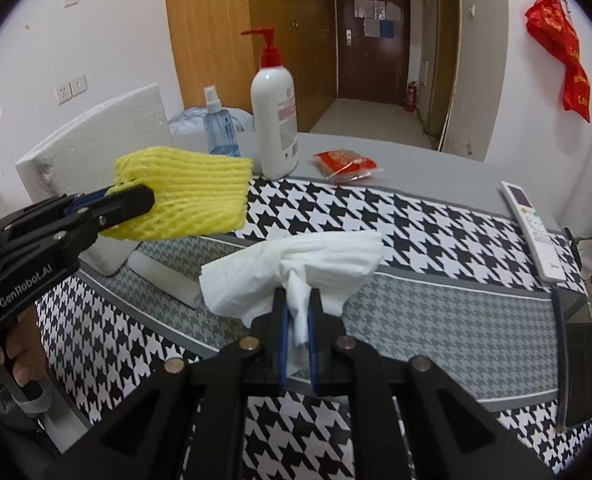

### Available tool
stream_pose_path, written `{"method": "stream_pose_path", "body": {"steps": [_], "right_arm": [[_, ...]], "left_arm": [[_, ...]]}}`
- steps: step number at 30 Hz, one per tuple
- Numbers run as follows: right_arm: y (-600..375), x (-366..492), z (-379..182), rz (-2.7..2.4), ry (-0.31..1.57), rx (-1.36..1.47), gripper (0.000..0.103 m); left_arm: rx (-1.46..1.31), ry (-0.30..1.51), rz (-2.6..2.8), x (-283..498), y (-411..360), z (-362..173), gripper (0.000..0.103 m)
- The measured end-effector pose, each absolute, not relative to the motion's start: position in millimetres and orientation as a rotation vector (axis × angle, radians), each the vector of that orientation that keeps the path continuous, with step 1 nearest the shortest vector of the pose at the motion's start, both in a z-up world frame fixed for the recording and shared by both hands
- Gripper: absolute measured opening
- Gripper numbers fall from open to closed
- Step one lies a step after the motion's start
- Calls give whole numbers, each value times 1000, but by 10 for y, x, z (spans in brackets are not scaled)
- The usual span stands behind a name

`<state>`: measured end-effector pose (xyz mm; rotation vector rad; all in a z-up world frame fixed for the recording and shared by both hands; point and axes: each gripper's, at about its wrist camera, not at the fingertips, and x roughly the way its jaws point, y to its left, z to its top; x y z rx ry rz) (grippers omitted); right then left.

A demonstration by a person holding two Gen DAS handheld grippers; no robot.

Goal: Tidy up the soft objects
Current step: 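Close the right tool on the white tissue and lift it, then carry the yellow net and white tissue toward the foam box with both tools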

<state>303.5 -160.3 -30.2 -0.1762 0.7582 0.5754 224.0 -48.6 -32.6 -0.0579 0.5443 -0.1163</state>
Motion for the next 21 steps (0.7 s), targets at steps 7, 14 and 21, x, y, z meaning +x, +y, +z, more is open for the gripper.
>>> {"method": "stream_pose_path", "body": {"steps": [7, 14, 21], "right_arm": [[-1678, 2915, -178, 579, 712, -153, 11], [-1750, 2767, -73, 577, 663, -126, 11], [-1766, 2672, -22, 571, 634, -105, 11]], "left_arm": [[-53, 536, -116, 2106, -496, -215, 13], [-23, 500, -117, 1981, -519, -89, 13], [-3, 485, -116, 1901, -503, -38, 13]]}}
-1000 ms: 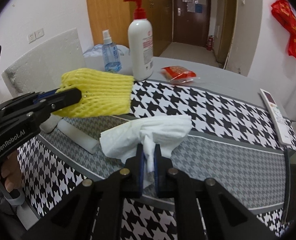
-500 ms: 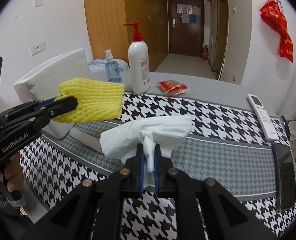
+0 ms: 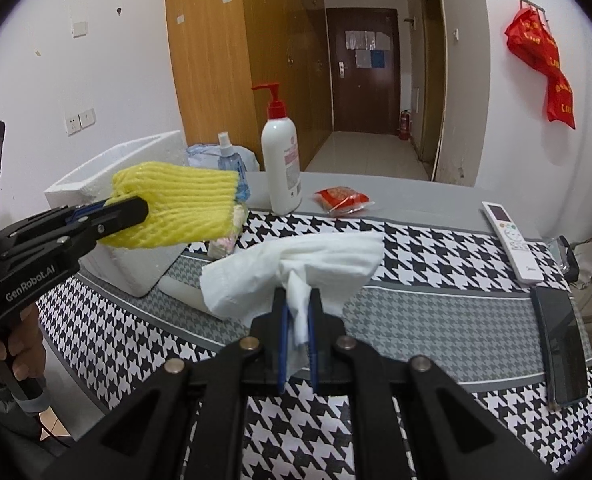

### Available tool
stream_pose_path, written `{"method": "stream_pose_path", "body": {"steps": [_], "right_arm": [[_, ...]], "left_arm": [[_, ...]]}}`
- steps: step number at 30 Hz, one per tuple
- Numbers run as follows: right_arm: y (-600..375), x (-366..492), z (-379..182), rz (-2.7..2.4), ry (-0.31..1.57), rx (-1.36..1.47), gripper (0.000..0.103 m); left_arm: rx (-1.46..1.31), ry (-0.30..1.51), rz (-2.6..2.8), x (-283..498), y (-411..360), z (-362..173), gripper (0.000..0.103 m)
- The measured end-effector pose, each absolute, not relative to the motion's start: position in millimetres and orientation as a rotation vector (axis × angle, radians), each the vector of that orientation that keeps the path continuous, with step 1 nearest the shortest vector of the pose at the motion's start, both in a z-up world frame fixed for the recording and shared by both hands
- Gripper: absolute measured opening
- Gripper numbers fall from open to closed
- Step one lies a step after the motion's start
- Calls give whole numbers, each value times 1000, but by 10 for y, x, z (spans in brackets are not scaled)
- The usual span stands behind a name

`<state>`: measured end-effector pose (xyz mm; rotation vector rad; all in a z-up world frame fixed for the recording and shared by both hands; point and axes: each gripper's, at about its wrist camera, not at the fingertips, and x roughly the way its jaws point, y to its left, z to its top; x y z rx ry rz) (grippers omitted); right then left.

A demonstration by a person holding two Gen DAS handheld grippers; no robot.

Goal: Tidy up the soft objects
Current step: 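Carry the yellow net and white tissue toward the foam box with both tools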

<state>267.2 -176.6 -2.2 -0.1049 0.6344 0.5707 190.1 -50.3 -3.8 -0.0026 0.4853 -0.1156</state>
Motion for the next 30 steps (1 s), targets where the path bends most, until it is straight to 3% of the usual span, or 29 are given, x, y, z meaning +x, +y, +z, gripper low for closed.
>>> {"method": "stream_pose_path", "body": {"steps": [30], "right_arm": [[-1669, 2391, 410, 572, 476, -107, 11]], "left_arm": [[13, 364, -90, 1637, -312, 274, 13]]}}
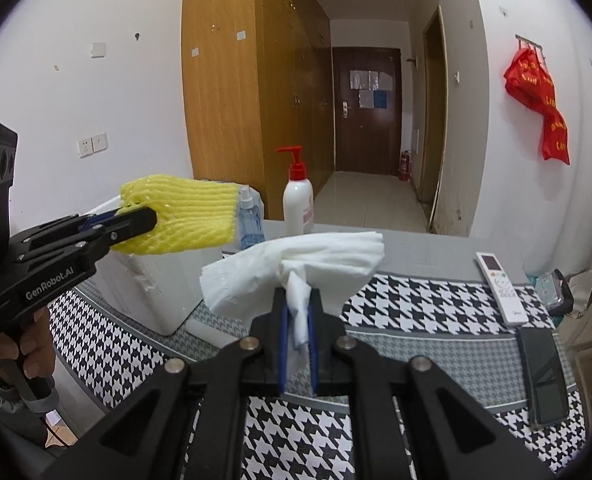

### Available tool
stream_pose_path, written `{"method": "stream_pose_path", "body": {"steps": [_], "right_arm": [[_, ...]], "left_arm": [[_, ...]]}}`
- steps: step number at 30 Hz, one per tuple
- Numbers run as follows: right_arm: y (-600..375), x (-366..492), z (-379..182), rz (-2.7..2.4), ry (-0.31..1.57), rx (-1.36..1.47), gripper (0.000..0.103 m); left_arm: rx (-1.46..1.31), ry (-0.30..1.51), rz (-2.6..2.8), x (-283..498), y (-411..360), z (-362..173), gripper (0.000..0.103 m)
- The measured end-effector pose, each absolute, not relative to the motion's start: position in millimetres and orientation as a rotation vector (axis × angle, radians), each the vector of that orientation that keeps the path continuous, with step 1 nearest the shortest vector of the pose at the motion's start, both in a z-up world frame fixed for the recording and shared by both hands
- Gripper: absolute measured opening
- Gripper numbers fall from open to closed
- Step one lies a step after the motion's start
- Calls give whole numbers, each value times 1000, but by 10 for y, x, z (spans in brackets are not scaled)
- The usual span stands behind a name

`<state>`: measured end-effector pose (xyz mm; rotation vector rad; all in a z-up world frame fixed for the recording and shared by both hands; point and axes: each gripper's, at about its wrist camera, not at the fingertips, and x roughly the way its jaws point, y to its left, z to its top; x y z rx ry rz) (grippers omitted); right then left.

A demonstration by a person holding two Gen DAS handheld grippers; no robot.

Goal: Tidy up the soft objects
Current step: 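Carry the yellow net and white tissue toward the foam box with both tools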

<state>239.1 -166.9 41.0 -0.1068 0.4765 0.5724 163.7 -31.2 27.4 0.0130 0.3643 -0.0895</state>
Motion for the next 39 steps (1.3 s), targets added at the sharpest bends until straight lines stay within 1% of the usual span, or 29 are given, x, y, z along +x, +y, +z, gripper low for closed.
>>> {"method": "stream_pose_path", "body": {"steps": [20, 39], "right_arm": [[-1534, 2364, 535, 587, 429, -101, 11], [-1224, 2322, 656, 670, 381, -118, 11]], "left_arm": [[43, 325, -60, 1549, -286, 429, 13], [39, 281, 30, 1342, -21, 596, 13]]}}
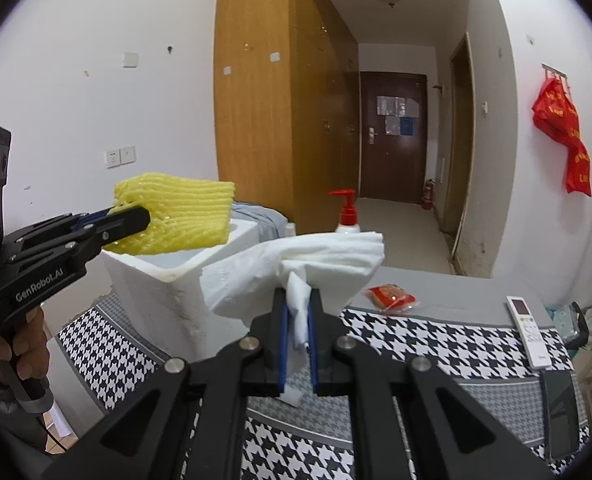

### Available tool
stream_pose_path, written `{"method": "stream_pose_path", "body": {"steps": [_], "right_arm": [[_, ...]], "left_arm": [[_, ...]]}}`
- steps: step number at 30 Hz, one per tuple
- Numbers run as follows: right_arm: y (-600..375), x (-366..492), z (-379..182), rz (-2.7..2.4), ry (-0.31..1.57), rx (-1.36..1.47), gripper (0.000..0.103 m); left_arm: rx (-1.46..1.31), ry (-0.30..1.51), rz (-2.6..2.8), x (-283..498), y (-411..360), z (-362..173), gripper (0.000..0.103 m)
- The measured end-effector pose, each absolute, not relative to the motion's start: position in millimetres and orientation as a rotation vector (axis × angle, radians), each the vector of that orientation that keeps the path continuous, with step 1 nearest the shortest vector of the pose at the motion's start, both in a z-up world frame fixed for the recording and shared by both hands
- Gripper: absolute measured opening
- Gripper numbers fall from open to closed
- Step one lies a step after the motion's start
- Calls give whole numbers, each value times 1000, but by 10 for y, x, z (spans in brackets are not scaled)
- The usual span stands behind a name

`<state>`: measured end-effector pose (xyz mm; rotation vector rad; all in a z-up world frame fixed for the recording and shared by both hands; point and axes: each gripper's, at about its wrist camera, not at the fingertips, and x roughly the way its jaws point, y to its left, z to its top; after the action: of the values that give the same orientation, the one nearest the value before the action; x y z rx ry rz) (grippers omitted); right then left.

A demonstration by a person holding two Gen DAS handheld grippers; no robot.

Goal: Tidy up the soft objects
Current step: 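Carry the yellow net and white tissue toward the foam box with both tools, then hold the net and tissue above the foam box opening with both tools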

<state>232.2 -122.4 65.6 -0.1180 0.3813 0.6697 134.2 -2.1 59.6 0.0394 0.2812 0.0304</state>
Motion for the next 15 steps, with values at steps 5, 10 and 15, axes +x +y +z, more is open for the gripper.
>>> {"method": "stream_pose_path", "body": {"steps": [5, 10, 15], "right_arm": [[-1157, 2325, 649, 698, 380, -121, 11], [-1077, 2344, 664, 725, 378, -113, 11], [-977, 2331, 668, 755, 373, -112, 11]], "left_arm": [[37, 281, 54, 1289, 51, 605, 13], [27, 271, 87, 1248, 151, 637, 13], [17, 269, 118, 1220, 248, 647, 13]]}}
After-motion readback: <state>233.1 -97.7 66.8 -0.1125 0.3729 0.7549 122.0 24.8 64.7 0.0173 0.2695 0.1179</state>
